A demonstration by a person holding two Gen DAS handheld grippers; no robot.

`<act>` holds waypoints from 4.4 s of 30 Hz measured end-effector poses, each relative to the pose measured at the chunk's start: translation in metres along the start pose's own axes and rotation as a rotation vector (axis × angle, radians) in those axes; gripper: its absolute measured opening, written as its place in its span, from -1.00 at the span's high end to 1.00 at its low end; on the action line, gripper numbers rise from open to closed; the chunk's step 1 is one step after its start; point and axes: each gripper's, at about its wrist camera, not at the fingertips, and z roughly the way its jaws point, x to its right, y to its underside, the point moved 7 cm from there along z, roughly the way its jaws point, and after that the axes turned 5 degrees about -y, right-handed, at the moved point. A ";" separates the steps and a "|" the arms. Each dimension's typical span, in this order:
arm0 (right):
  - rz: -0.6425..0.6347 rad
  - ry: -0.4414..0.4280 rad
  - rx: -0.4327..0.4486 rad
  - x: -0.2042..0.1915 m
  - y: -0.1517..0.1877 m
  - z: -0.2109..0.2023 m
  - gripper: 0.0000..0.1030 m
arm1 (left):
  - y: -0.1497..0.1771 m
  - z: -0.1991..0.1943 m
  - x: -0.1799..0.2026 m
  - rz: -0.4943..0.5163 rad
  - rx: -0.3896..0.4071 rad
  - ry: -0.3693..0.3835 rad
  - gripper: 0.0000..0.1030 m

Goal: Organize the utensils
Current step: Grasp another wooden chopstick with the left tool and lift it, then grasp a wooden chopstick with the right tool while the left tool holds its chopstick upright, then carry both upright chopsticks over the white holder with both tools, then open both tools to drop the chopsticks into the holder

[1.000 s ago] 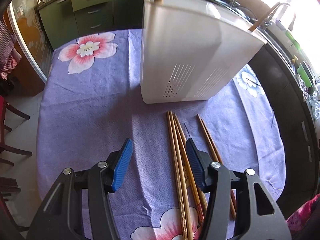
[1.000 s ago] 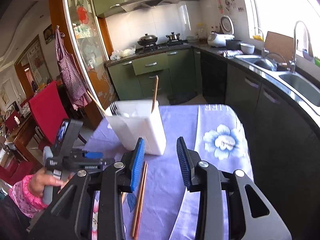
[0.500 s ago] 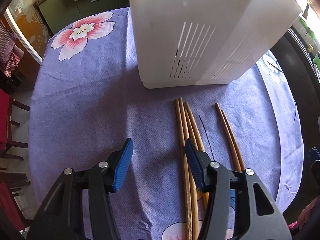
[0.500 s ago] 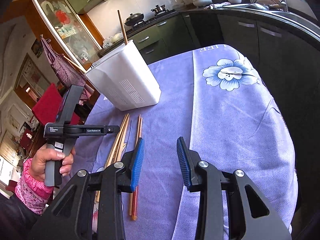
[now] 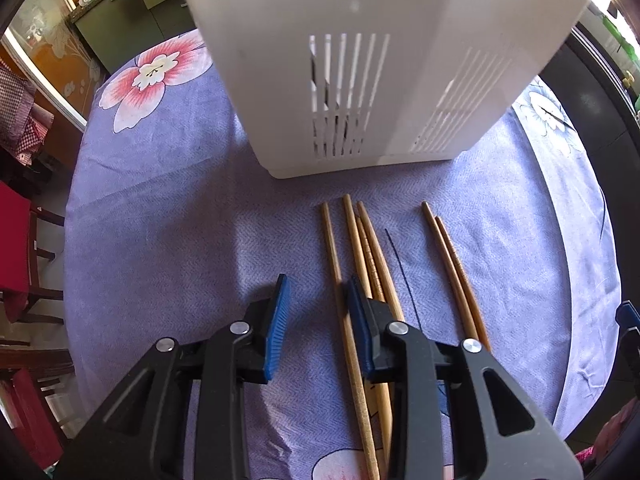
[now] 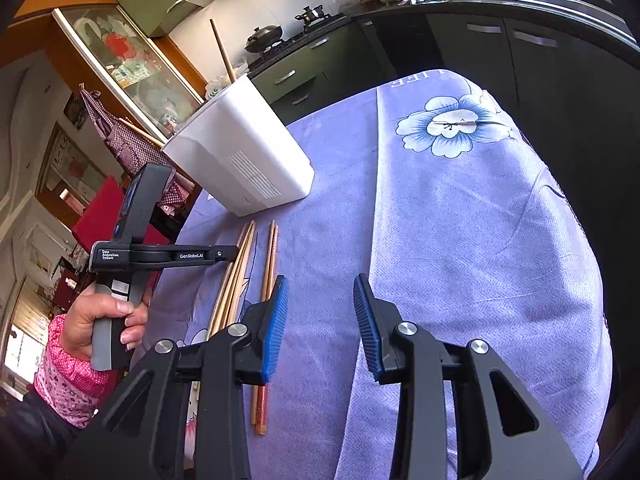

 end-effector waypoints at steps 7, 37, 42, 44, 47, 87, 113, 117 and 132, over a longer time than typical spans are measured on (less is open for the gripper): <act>0.007 -0.002 -0.010 0.001 0.002 0.002 0.16 | 0.001 -0.002 0.015 0.035 0.010 0.022 0.87; -0.246 0.126 -0.398 -0.053 -0.025 0.160 0.51 | 0.061 -0.171 -0.076 -0.100 0.467 0.107 0.90; -0.281 0.173 -0.421 -0.056 -0.028 0.167 0.58 | 0.070 -0.177 -0.080 -0.086 0.486 0.104 0.90; -0.301 0.198 -0.424 -0.056 -0.028 0.167 0.58 | 0.071 -0.178 -0.081 -0.088 0.488 0.106 0.90; -0.330 0.245 -0.425 -0.056 -0.028 0.167 0.58 | 0.072 -0.177 -0.082 -0.083 0.490 0.106 0.90; -0.370 0.133 0.192 -0.115 -0.029 -0.061 0.88 | 0.090 -0.191 -0.084 -0.052 0.513 0.095 0.90; -0.455 0.045 0.287 -0.188 -0.107 -0.085 0.88 | 0.050 -0.251 -0.075 -0.005 0.600 0.182 0.90; -0.464 0.025 0.309 -0.205 -0.137 -0.088 0.88 | 0.029 -0.271 -0.070 0.012 0.619 0.207 0.90; -0.468 0.039 0.422 -0.244 -0.263 -0.072 0.88 | -0.077 -0.349 -0.075 -0.014 0.774 0.166 0.90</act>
